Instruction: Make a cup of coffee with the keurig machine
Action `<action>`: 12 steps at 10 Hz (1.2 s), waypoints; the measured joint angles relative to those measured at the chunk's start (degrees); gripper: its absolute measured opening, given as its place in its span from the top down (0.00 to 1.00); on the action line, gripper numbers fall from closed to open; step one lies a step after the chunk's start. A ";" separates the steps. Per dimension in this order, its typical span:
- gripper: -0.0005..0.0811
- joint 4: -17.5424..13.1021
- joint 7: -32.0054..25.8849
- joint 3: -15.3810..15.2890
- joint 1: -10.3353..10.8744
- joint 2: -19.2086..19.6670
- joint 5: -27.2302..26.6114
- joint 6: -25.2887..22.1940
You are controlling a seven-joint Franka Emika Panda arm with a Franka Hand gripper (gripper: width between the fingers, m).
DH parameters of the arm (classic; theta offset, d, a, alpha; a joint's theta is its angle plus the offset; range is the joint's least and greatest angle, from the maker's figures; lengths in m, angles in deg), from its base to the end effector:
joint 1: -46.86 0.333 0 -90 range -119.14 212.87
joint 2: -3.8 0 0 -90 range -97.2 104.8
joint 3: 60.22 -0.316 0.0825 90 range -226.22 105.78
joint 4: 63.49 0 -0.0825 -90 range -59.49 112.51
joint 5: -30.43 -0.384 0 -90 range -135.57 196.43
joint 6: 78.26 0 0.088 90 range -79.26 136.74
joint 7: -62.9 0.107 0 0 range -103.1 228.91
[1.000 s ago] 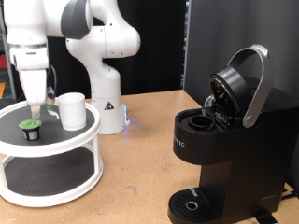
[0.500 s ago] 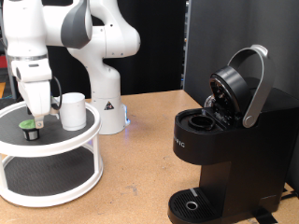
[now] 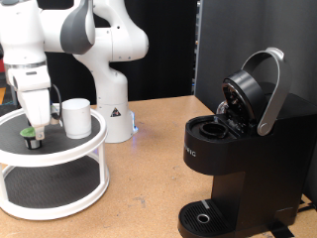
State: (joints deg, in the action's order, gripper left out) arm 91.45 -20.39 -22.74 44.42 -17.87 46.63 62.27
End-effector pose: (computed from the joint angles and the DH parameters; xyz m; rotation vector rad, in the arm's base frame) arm 0.3142 -0.2439 0.3301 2.7152 1.4794 0.1126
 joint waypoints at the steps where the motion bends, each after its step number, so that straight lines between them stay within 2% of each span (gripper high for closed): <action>1: 0.00 -0.28 -0.77 0.32 0.00 0.35 -0.31 0.00; 4: 0.00 -0.85 -0.85 0.40 0.01 0.89 -0.90 -0.15; 6: 0.00 -2.05 -1.83 0.40 0.19 0.56 -2.36 -2.18; 9: 0.00 -4.54 -3.66 0.38 0.21 -1.15 -3.69 -7.41; 12: 0.00 -8.49 -4.16 -0.08 0.25 -4.41 -5.02 -15.07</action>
State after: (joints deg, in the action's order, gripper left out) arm 82.96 -24.55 -22.82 44.67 -22.29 41.61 47.21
